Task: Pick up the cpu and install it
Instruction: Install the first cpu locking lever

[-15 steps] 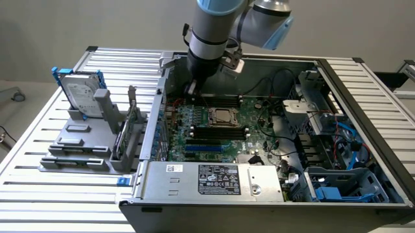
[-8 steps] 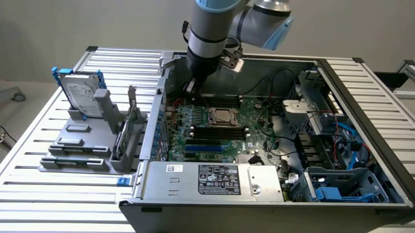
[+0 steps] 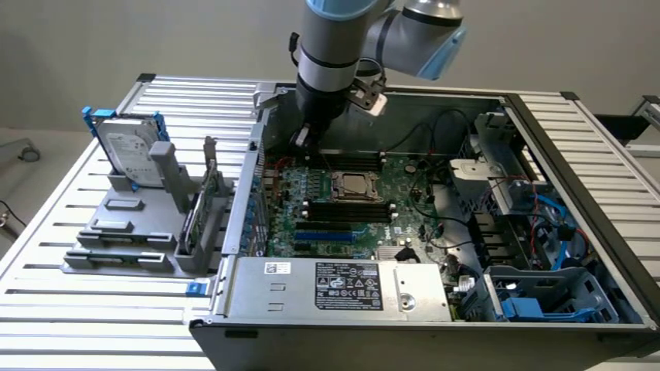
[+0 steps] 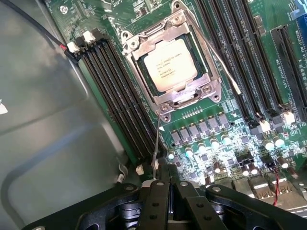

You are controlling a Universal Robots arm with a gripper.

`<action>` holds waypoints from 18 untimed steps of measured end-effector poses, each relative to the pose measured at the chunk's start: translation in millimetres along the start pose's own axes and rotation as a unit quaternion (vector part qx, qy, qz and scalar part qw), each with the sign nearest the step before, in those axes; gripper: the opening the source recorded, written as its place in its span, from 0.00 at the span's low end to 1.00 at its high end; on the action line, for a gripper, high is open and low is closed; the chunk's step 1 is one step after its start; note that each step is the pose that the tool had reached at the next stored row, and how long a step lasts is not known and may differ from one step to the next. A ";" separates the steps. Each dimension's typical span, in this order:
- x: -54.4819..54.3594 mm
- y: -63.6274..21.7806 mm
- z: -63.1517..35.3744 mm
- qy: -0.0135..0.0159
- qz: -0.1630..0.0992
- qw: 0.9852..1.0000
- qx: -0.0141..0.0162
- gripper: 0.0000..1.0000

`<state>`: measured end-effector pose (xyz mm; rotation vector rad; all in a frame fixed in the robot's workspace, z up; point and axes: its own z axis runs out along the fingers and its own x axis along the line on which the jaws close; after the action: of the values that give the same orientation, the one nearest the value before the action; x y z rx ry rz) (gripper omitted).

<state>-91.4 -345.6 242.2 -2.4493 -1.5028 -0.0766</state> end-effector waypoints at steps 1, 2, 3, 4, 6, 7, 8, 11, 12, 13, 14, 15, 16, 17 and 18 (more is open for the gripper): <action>-0.2 -0.4 0.0 0.001 0.003 1.000 -0.001 0.11; -0.4 -1.1 -0.2 0.002 0.006 1.000 -0.001 0.11; -0.8 -1.9 -0.3 0.002 0.008 1.000 -0.002 0.11; -1.3 -2.8 -0.3 0.003 0.011 1.000 -0.002 0.11; -2.3 -4.8 -0.1 0.004 0.016 1.000 -0.003 0.11; -2.9 -5.9 0.1 0.005 0.019 1.000 -0.004 0.11; -3.5 -7.1 0.2 0.005 0.021 1.000 -0.004 0.11; -4.3 -9.9 0.7 0.007 0.027 1.000 -0.005 0.11; -4.3 -10.4 0.8 0.007 0.029 1.000 -0.006 0.11; -4.1 -10.7 0.8 0.008 0.030 0.999 -0.007 0.11; -3.8 -10.9 0.9 0.009 0.032 0.999 -0.007 0.11; -3.5 -11.1 0.9 0.009 0.033 0.999 -0.008 0.11; -3.3 -11.2 1.0 0.010 0.034 0.999 -0.009 0.11; -3.2 -11.2 1.1 0.011 0.035 0.999 -0.010 0.11; -3.0 -11.3 1.2 0.011 0.036 0.999 -0.011 0.11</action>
<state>-102.8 -343.1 242.7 -2.5095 -1.4095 -0.1069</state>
